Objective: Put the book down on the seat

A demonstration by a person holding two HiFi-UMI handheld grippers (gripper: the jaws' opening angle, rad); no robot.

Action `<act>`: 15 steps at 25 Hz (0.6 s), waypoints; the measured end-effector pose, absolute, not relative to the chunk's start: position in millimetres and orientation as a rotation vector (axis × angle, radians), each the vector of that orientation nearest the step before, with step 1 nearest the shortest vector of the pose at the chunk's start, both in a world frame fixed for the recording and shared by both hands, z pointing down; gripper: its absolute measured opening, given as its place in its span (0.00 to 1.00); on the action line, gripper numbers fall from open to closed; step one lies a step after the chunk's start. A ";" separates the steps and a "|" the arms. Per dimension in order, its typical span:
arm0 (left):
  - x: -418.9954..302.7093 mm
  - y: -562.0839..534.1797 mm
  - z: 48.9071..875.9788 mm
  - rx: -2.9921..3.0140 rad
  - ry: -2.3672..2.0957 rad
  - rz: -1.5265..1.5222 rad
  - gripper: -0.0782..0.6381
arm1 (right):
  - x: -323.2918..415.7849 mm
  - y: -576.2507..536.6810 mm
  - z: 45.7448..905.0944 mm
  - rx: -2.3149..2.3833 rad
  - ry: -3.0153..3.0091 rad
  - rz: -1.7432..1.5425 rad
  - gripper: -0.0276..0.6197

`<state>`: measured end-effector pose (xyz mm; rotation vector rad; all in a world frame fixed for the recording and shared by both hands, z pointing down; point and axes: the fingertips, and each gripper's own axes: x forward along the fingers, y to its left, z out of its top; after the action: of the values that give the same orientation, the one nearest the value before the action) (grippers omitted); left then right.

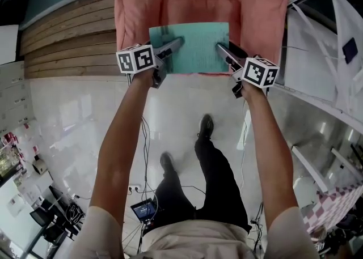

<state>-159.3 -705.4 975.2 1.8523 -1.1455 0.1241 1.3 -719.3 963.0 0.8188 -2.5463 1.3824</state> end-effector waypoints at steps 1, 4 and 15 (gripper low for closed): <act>-159.8 -706.7 981.8 1.844 -1.151 0.129 0.68 | 1.2 -720.3 969.0 0.823 -2.538 1.390 0.36; -157.6 -710.1 1002.3 1.818 -1.154 0.141 0.69 | 5.2 -723.5 988.5 0.857 -2.506 1.407 0.36; -146.8 -717.8 1074.1 1.755 -1.149 0.234 0.70 | 21.5 -728.7 1059.9 0.944 -2.372 1.371 0.36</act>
<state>-146.8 -717.8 1074.1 1.7545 -1.1491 0.2343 21.5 -728.7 1059.9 0.9443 -2.3722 1.3713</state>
